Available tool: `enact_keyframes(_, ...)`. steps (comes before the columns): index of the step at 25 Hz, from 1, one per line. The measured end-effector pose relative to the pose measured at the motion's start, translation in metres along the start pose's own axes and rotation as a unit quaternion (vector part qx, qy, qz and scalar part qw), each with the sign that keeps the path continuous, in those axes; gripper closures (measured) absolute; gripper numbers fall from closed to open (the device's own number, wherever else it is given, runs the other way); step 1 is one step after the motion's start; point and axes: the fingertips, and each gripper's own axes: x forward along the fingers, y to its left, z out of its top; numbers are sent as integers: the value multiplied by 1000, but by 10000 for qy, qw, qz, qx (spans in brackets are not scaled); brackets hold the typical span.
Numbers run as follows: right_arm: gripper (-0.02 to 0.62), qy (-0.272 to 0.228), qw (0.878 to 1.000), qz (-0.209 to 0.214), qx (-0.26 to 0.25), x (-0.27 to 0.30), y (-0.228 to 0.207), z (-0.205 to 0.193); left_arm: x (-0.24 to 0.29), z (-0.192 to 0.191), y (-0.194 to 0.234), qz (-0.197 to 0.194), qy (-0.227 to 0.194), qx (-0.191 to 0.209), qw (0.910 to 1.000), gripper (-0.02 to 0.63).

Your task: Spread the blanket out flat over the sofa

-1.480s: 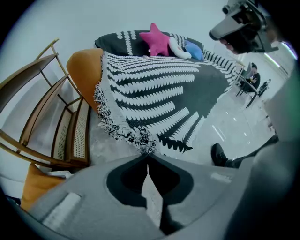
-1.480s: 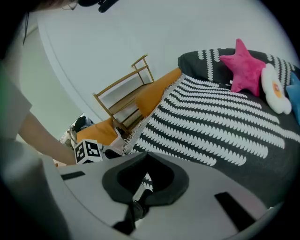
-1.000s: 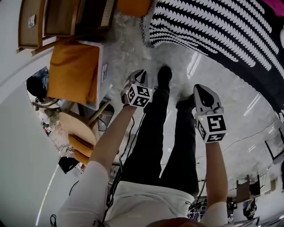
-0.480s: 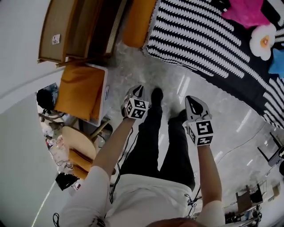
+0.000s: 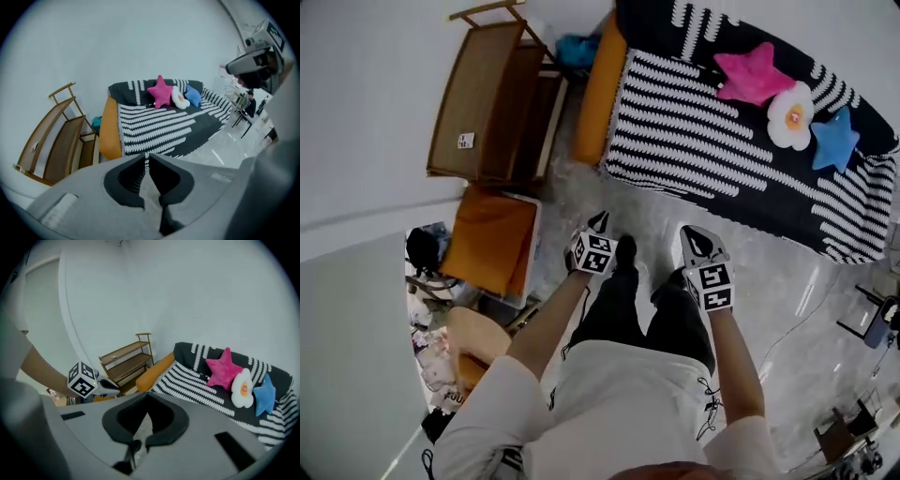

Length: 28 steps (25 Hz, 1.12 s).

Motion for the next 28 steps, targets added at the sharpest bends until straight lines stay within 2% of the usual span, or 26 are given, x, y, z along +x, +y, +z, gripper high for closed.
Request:
enact_keyframes(7, 592, -563, 9955, -762, -44, -97, -4, 69, -92, 76, -21, -483, -351, 50, 9982, 580)
enact_keyframes(13, 592, -802, 9901, -1147, 67, -156, 2, 98, -152, 121, -23, -811, -724, -92, 9940, 580)
enact_keyframes(17, 592, -979, 9877, -1211, 106, -182, 17, 115, -195, 148, -23, -1090, -981, -398, 9884, 580)
enact_keyframes(24, 592, -1474, 9811, -1254, 94, -222, 28, 156, -264, 197, -34, -1273, -1704, -154, 9770, 580)
enact_keyframes(28, 592, -1767, 9773, -1166, 2, -239, 28, 177, -295, 227, -30, -1256, -2165, -239, 9679, 580)
